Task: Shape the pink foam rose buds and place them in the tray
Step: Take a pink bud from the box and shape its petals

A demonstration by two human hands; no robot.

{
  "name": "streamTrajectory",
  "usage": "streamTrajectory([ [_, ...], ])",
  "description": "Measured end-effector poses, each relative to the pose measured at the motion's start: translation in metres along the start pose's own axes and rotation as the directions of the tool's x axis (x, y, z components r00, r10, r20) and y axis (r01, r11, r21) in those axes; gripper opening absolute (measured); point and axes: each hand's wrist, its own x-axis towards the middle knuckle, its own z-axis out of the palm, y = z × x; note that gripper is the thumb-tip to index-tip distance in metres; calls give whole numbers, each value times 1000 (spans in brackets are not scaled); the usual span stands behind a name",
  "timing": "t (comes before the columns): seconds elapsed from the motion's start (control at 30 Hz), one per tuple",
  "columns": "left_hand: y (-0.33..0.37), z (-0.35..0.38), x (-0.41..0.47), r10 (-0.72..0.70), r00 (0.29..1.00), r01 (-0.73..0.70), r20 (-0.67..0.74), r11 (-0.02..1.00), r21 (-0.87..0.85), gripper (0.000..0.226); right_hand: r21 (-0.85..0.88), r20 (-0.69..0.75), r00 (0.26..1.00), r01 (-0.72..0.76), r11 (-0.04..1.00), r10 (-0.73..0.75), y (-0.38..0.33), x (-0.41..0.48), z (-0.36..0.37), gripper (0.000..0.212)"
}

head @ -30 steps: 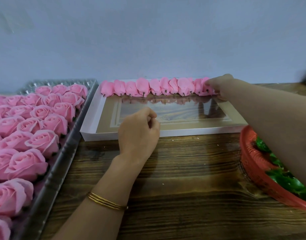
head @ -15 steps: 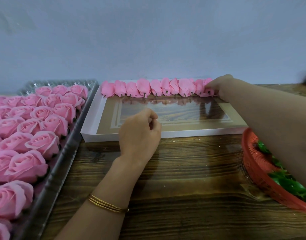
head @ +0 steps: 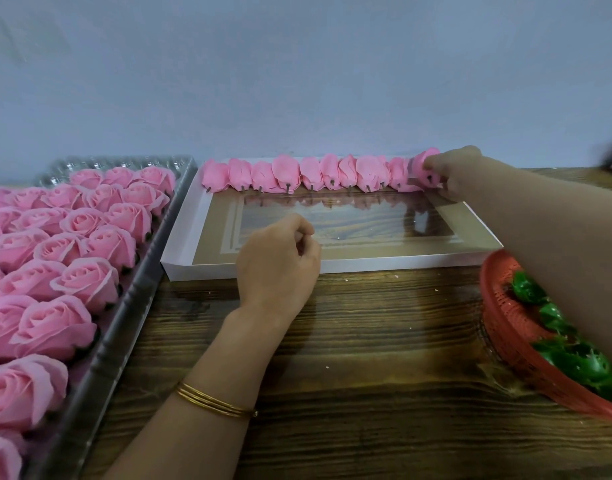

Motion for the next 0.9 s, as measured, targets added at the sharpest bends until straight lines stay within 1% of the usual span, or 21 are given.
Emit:
streamTrajectory([
  [0.1,-1,0,0,4,1000,-4,-5,1000,2,7,41,-61,997,-41,998,44,-3,-6,-1,32],
  [0.17,-1,0,0,1,1000,-1,-9,1000,-1,8,43,-75,996,-49,998,52,-7,-15,-4,29],
  [0.23,0,0,-1,-3,1000,3,-13,1000,-6,8,20,-96,995,-27,999,28,-11,-22,-9,22],
  [0.3,0,0,-1,-6,1000,6,-10,1000,-9,8,-2,-119,993,-5,1000,5,-12,-26,-14,28],
  [0.5,-1,0,0,-16,1000,16,-10,1000,-13,8,78,-122,987,111,991,-101,-25,-43,-25,26],
  [0.6,-1,1,0,-20,1000,20,-4,1000,-14,8,101,-98,983,166,981,-157,-34,-58,-27,17],
  [0.77,-1,1,0,-49,999,48,-18,999,-21,8,162,-21,968,251,954,-251,-46,-94,-20,12],
  [0.9,-1,1,1,-58,998,57,-10,998,-39,9,203,57,948,295,934,-312,-51,-127,-11,22],
])
